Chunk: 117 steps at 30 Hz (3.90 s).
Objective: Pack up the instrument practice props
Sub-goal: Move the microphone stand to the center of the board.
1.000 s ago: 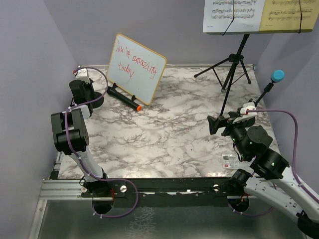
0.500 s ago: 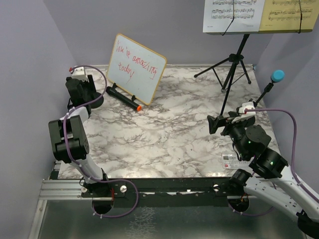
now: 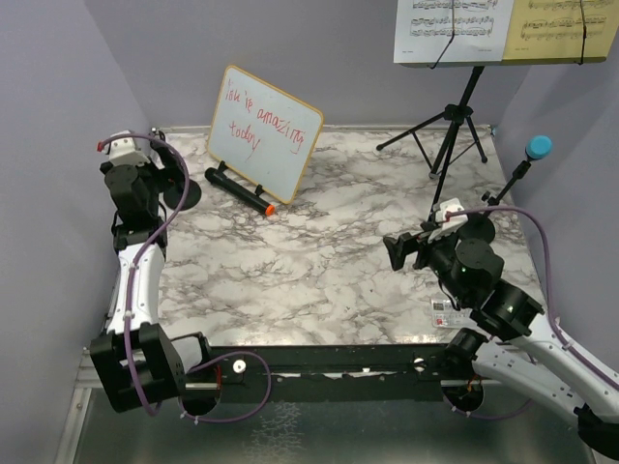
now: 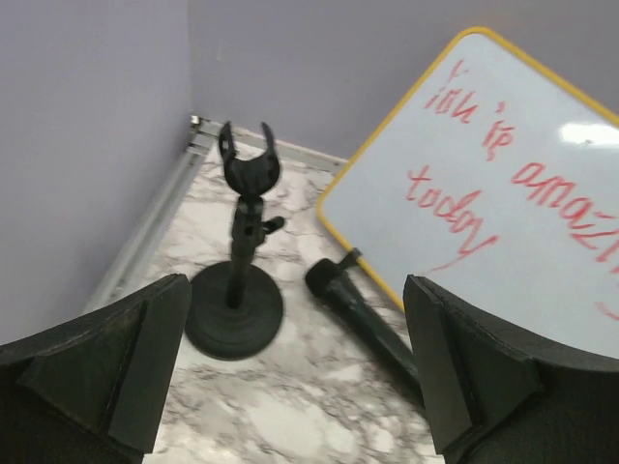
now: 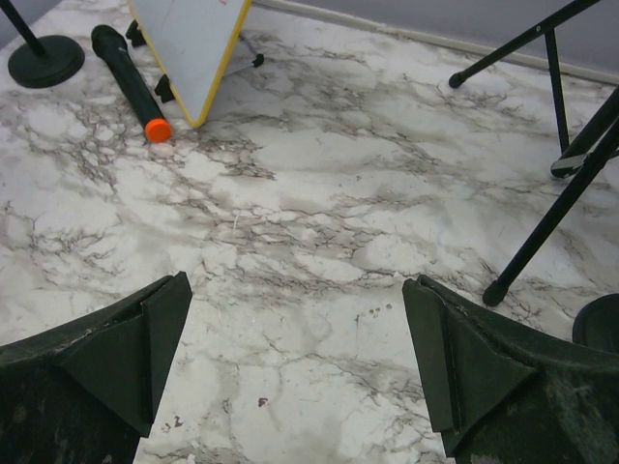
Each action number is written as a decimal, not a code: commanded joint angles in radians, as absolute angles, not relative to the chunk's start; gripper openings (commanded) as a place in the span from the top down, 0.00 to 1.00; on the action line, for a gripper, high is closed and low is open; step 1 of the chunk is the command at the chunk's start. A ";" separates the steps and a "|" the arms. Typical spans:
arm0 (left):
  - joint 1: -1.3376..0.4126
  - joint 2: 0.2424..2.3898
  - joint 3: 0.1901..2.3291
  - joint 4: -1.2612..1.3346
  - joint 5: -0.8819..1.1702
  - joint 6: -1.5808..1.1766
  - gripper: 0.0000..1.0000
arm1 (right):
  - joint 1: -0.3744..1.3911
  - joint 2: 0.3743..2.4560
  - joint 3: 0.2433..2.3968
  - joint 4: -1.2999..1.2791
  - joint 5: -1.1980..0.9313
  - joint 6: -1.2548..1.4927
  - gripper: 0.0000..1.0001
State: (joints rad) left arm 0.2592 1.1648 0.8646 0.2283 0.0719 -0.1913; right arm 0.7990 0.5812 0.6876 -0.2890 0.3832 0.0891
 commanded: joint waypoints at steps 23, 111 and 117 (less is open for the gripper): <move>-0.497 0.972 0.949 -0.331 -0.268 -0.150 0.01 | 0.382 0.930 0.608 0.138 0.961 0.077 0.04; -0.528 0.956 0.856 -0.197 0.039 -0.170 0.01 | 0.756 1.498 0.639 1.335 0.500 -0.079 1.00; -0.523 0.991 0.853 -0.190 0.109 -0.179 0.01 | 0.820 1.610 0.602 1.457 0.615 -0.081 0.97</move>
State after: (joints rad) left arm -0.5301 0.9768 0.8688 -0.2237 0.0170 -0.1619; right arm 0.7734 1.5707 0.5880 1.2179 0.5079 -0.1047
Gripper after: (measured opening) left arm 0.990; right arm 0.192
